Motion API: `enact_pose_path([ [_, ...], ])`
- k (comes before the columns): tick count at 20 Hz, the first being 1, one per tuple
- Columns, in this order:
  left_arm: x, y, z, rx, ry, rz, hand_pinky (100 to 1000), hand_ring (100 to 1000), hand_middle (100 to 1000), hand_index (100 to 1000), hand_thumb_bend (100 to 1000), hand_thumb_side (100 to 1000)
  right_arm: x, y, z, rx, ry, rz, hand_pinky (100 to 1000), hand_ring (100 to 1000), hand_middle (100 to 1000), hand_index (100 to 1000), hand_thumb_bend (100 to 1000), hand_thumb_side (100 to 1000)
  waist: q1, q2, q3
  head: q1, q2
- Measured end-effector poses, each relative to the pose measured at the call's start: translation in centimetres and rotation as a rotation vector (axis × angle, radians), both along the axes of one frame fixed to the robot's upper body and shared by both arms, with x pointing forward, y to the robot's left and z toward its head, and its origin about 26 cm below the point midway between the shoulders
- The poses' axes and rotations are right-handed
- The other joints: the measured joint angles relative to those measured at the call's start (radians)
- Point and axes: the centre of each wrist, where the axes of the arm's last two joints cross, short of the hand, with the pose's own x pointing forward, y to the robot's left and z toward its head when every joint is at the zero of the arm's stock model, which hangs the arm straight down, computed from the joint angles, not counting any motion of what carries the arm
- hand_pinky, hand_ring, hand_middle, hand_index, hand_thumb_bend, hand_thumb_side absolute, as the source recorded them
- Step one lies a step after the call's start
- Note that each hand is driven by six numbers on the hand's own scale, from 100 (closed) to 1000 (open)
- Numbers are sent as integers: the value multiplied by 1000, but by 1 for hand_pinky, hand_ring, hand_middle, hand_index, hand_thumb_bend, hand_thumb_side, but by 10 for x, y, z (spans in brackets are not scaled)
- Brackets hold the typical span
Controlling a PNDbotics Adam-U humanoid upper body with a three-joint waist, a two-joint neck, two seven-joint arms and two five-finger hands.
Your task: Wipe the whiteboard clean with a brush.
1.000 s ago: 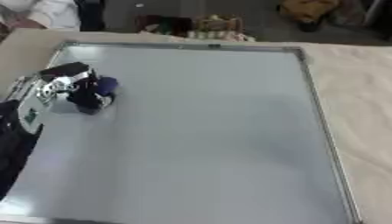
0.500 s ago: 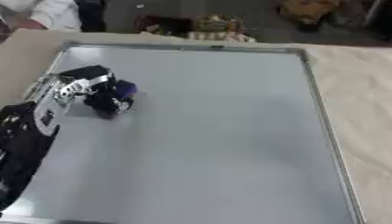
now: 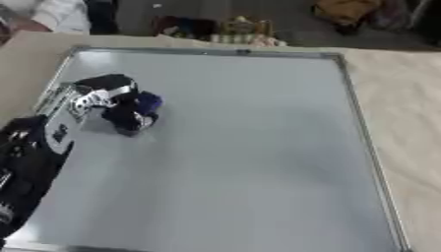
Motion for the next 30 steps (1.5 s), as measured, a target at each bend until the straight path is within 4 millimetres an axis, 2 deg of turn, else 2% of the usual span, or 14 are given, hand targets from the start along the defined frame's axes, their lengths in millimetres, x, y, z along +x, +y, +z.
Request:
enact_pose_path([
  [5, 2, 1, -4, -8, -13, 33, 457, 564, 327, 259, 231, 492, 0, 0, 0, 2, 0, -1, 901, 878, 662, 879, 108, 1000, -1, -6, 0, 0, 0],
  [15, 7, 20, -11, -42, -66, 145, 461, 564, 330, 261, 236, 471, 0, -1, 0, 5, -3, -4, 901, 878, 662, 877, 111, 1000, -2, -11, 3, -2, 0],
  [21, 8, 37, -11, -42, -91, 208, 466, 568, 334, 303, 242, 453, 0, -1, 0, 6, -4, -5, 900, 877, 661, 878, 114, 1000, -2, -11, 6, -5, 0],
  [30, 7, 65, -11, -13, -126, 300, 476, 576, 341, 316, 257, 435, 0, -2, 0, 8, -3, -7, 900, 876, 660, 878, 115, 1000, -2, -12, 9, -10, 0],
])
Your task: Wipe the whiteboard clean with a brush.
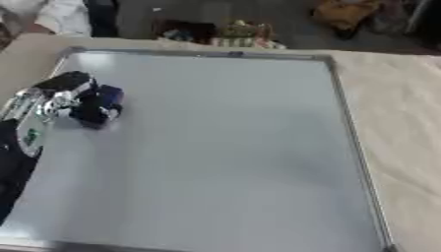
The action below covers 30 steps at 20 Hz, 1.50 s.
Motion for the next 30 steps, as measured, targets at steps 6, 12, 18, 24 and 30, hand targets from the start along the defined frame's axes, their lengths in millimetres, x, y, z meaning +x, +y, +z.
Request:
enact_pose_path([
  [6, -1, 17, -2, -7, -12, 67, 472, 570, 336, 314, 240, 443, 0, -1, -2, 2, 6, -4, 900, 876, 660, 877, 117, 1000, 0, -1, 2, -1, 0],
  [12, -2, 30, -4, -24, -14, 112, 467, 565, 331, 312, 225, 448, -1, -2, -1, 6, 1, -9, 898, 874, 660, 877, 115, 1000, -3, -2, 3, -5, 3],
  [18, -2, 33, -5, -37, -8, 123, 464, 563, 328, 311, 225, 451, -1, -2, -1, 10, -4, -12, 897, 874, 661, 876, 118, 1000, -7, -6, 2, -5, 6],
  [24, -2, 33, -6, -37, 0, 125, 459, 558, 324, 309, 219, 459, -1, -2, -1, 10, -5, -12, 897, 874, 661, 876, 119, 1000, -7, -9, -1, -3, 6],
  [30, -1, 30, -5, -47, 11, 106, 451, 550, 315, 306, 207, 468, -1, -2, -1, 10, -5, -12, 897, 873, 662, 875, 120, 1000, -7, -9, -2, 0, 6],
])
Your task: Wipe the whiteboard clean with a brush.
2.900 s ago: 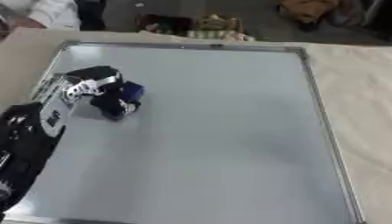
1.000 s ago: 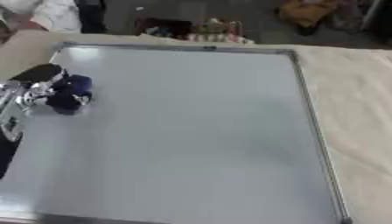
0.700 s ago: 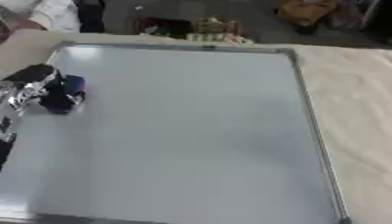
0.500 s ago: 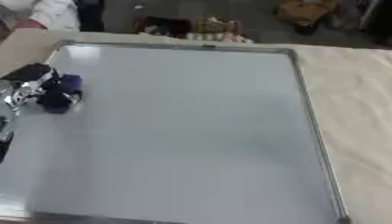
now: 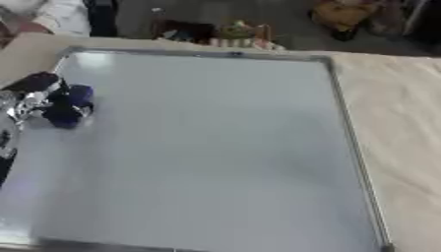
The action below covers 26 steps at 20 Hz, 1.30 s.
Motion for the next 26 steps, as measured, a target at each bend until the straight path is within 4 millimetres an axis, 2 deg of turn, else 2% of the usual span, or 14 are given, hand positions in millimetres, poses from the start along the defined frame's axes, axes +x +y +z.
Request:
enact_pose_path([
  [17, 6, -73, 1, 34, 54, -240, 445, 545, 311, 303, 196, 483, 1, 1, 3, -2, -13, 10, 898, 872, 663, 875, 117, 1000, 7, -3, -8, 9, 0],
  [26, 5, -93, 0, 45, 73, -314, 441, 543, 307, 302, 195, 486, 1, 2, 4, -3, -13, 11, 898, 873, 663, 875, 121, 1000, 10, -5, -13, 9, 0],
])
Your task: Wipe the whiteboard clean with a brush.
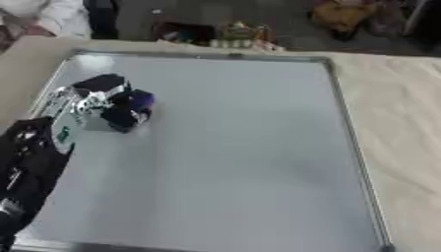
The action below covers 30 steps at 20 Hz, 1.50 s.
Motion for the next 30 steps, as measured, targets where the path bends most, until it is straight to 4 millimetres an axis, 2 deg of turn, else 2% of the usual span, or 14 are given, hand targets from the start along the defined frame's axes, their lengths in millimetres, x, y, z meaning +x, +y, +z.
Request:
enact_pose_path([
  [6, -1, -4, 0, -2, 3, -12, 438, 539, 304, 301, 189, 489, 0, 0, 0, 0, 0, 0, 897, 872, 663, 875, 124, 1000, 0, 0, 0, 0, 0],
  [7, -1, -4, 0, -3, 4, -11, 436, 537, 301, 300, 153, 483, 0, 0, 0, 0, 0, 0, 897, 872, 663, 875, 125, 1000, 0, 0, 0, 0, 0],
  [8, -1, -4, 0, -8, 4, -9, 436, 537, 301, 300, 184, 491, 0, 0, 0, 0, 1, 0, 897, 872, 663, 875, 125, 1000, 0, 0, 0, 0, 0],
  [15, -1, 4, -2, -66, 0, 41, 438, 538, 302, 301, 184, 483, 0, -1, -1, 0, 5, -2, 896, 872, 664, 874, 128, 1000, -3, 0, 1, -3, 0],
  [23, -2, 50, -4, -100, -27, 192, 438, 537, 300, 300, 182, 478, 0, -1, -2, 2, 3, -3, 895, 871, 665, 873, 132, 1000, -10, -1, 10, -10, 0],
  [30, -5, 78, -6, -114, -44, 273, 437, 536, 299, 300, 180, 473, 0, -1, -2, 2, 2, -4, 894, 871, 664, 873, 135, 1000, -15, -1, 14, -13, 0],
])
